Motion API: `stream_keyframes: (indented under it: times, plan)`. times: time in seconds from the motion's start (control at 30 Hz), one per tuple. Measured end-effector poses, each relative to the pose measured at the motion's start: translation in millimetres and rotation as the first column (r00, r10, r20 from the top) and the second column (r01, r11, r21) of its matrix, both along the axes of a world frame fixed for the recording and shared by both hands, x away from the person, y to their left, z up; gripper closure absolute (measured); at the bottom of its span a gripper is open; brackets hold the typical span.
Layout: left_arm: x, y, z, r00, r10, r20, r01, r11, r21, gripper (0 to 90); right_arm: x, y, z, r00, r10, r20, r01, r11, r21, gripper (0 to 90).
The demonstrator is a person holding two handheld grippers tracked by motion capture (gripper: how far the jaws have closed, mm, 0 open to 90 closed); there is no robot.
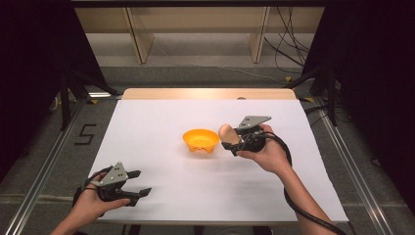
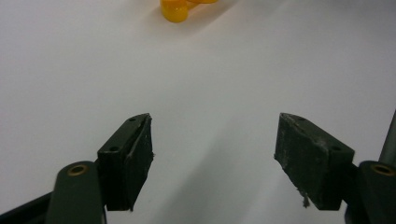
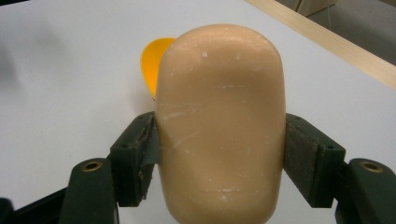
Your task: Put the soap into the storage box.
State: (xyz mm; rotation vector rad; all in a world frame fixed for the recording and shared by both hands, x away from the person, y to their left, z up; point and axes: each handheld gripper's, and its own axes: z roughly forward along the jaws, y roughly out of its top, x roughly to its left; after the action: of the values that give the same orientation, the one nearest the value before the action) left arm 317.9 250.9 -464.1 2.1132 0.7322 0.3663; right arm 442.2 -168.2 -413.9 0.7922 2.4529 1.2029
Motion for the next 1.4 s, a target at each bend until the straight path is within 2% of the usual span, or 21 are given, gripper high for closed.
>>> stream_keyframes:
  times: [0.03, 0.07, 0.1, 0.47, 0.57, 0.6, 0.67, 0.7, 0.73, 0.8, 0.93, 0.97, 1.03, 1.1, 1.2, 1.33, 1.4]
  plan:
    - [-1.3, -1.3, -1.2, 0.9997, 0.022, -0.009, -0.022, 0.9995, -0.020, 27.5, 2.2, 0.4, -0.2, 0.9996, 0.014, 0.023, -0.014, 1.000, -0.006, 33.5]
    - [-1.3, -1.3, -1.2, 0.9997, 0.022, -0.009, -0.022, 0.9995, -0.020, 27.5, 2.2, 0.4, -0.2, 0.9996, 0.014, 0.023, -0.014, 1.000, -0.006, 33.5]
    - [-0.9, -0.6, -0.5, 0.9997, 0.015, -0.019, -0.015, 0.9998, -0.014, 27.5, 1.2, 2.0, -0.4, 1.0000, -0.002, -0.004, 0.002, 1.000, 0.004, 33.5]
    - [-0.7, -0.8, -1.0, 0.9998, 0.012, -0.016, -0.012, 0.9998, -0.015, 27.5, 6.7, 6.1, 1.0, 1.0000, 0.006, 0.004, -0.006, 1.000, 0.004, 33.5]
    - [0.8, 0.7, -0.2, 0.9999, -0.010, 0.004, 0.010, 0.9999, 0.012, 27.4, 8.9, 7.0, 2.5, 0.9997, 0.012, 0.020, -0.012, 1.000, -0.004, 33.5]
    - [0.7, 0.4, -0.2, 1.0000, -0.006, 0.006, 0.006, 0.9999, 0.013, 27.5, 7.9, 7.4, 3.4, 1.0000, 0.005, -0.005, -0.005, 1.000, -0.004, 33.6]
    - [0.8, 0.8, 0.3, 0.9999, -0.011, -0.001, 0.011, 0.9998, 0.016, 27.4, 9.0, 8.0, 3.3, 1.0000, 0.006, 0.000, -0.006, 1.000, -0.001, 33.5]
    - [0.5, -0.2, -0.7, 1.0000, -0.003, 0.003, 0.003, 1.0000, -0.004, 27.4, 11.3, 8.7, 3.3, 0.9995, 0.022, 0.024, -0.022, 1.000, -0.002, 33.5]
    - [0.5, -0.2, -0.7, 1.0000, -0.003, 0.003, 0.003, 1.0000, -0.004, 27.4, 11.2, 9.0, 3.5, 0.9995, 0.016, 0.028, -0.016, 1.000, -0.002, 33.6]
    - [0.4, -0.4, -0.7, 1.0000, -0.003, 0.002, 0.003, 1.0000, -0.003, 27.4, 11.5, 10.1, 3.7, 0.9999, 0.014, 0.009, -0.014, 1.000, 0.007, 33.6]
    - [0.0, -1.2, -0.8, 1.0000, 0.009, 0.001, -0.009, 0.9999, -0.005, 27.4, 13.5, 11.9, 3.3, 0.9996, 0.015, 0.023, -0.015, 1.000, 0.007, 33.6]
    - [-0.4, -2.1, -1.3, 0.9999, 0.014, -0.002, -0.014, 0.9997, -0.020, 27.4, 13.8, 12.4, 3.3, 0.9998, 0.020, 0.010, -0.020, 1.000, 0.004, 33.5]
    - [0.4, -1.0, -1.1, 1.0000, 0.002, 0.005, -0.002, 1.0000, -0.007, 27.4, 13.2, 13.6, 3.5, 1.0000, 0.001, 0.001, -0.001, 1.000, 0.006, 33.5]
    - [0.3, -1.1, -1.3, 1.0000, 0.003, 0.006, -0.003, 1.0000, -0.009, 27.4, 15.7, 14.2, 3.2, 0.9996, 0.022, 0.019, -0.022, 1.000, 0.006, 33.5]
    - [0.0, -1.3, -1.2, 1.0000, 0.009, 0.001, -0.009, 0.9999, -0.012, 27.4, 15.3, 15.2, 3.3, 0.9999, 0.011, 0.005, -0.011, 1.000, 0.012, 33.6]
    - [0.5, -0.5, -0.5, 1.0000, -0.004, -0.001, 0.004, 1.0000, -0.003, 27.4, 17.4, 16.8, 3.2, 0.9996, 0.021, 0.020, -0.021, 1.000, 0.008, 33.6]
    - [-0.6, -1.1, -0.8, 0.9998, 0.010, -0.018, -0.011, 0.9998, -0.019, 27.4, 18.3, 17.7, 3.0, 0.9994, 0.030, 0.019, -0.030, 1.000, 0.007, 33.5]
